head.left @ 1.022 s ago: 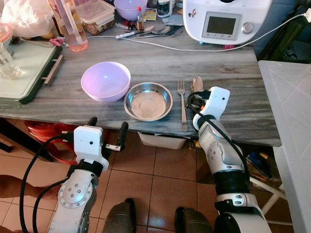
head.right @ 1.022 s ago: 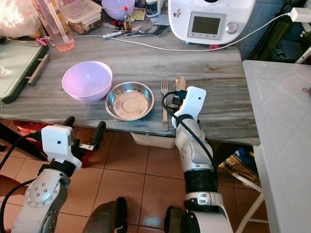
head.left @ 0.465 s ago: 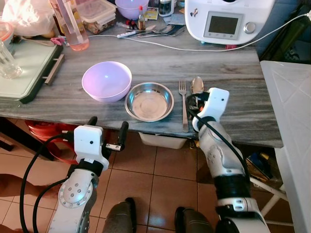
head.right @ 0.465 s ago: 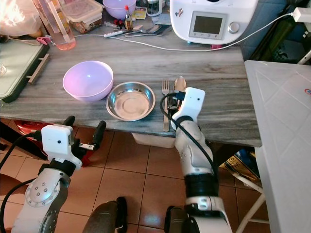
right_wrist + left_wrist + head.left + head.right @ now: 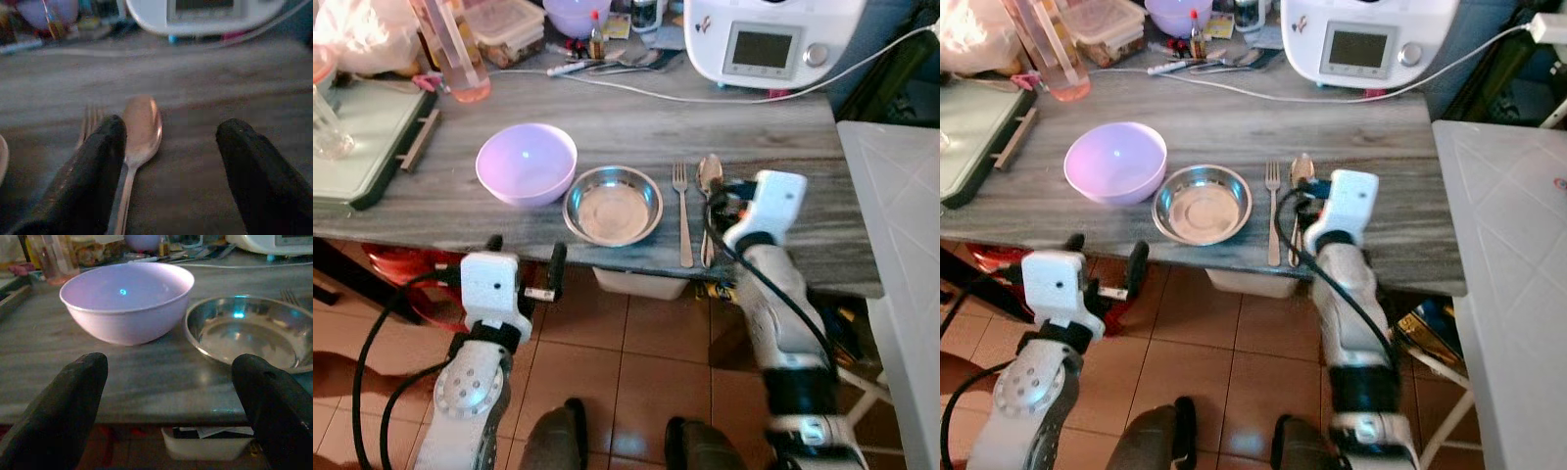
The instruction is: Setting the table
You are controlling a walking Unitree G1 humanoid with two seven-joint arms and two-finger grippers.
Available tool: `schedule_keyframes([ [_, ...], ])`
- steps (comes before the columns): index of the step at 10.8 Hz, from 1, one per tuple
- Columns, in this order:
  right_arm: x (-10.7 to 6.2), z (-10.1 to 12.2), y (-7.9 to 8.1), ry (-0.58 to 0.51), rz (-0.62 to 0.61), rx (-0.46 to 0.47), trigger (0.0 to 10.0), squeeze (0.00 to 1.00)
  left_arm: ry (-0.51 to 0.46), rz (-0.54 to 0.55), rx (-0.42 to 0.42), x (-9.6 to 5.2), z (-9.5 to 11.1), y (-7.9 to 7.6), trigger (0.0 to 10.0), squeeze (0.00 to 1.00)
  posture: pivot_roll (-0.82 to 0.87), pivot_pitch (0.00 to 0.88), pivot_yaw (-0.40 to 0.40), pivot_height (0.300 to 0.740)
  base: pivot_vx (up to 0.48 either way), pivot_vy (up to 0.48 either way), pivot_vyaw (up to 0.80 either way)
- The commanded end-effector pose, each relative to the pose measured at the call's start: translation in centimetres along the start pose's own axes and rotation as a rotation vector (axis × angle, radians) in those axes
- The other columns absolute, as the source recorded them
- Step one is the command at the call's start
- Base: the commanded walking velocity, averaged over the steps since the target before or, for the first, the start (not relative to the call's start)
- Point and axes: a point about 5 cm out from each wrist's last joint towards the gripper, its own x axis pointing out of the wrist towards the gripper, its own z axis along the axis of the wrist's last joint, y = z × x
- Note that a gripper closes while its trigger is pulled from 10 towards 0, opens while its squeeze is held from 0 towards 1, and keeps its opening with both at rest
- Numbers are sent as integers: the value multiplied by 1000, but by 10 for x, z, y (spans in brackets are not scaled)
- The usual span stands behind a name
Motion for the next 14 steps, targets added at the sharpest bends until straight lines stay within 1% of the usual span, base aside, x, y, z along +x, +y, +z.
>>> schedule_keyframes([
  [1,-2,11,2,-65,10,-23,10000,1000,16,13,6,0,-4,1,10000,0,102,154,32,740,0,0,0],
  [3,-9,16,-2,-121,29,-100,10000,1000,16,3,2,3,-5,-1,10000,0,94,138,25,740,0,0,0],
  [4,-16,14,-14,-120,4,-123,10000,1000,9,24,-7,3,-4,2,10000,0,91,141,22,740,0,0,0],
  [6,-22,11,-23,-114,-13,-151,10000,1000,7,28,-10,4,-4,3,10000,0,81,148,21,740,0,0,0],
  [7,-23,11,-23,-115,-14,-158,10000,992,7,26,-14,4,-5,2,10000,0,78,146,19,740,0,0,0],
  [8,-21,10,-20,-105,-11,-147,10000,0,4,24,-16,6,-4,1,10000,0,78,143,18,740,0,0,-700],
  [9,-20,10,-19,-98,-12,-134,10000,0,2,26,-16,7,-4,2,10000,0,78,144,17,740,0,0,-781],
  [10,-18,12,-20,-108,-8,-152,10000,0,2,30,-14,8,-4,3,10000,0,78,145,16,740,-270,0,-781],
  [14,-17,11,-21,-101,-12,-147,10000,0,3,24,-18,6,-5,0,10000,0,74,131,17,740,-290,0,-730],
])
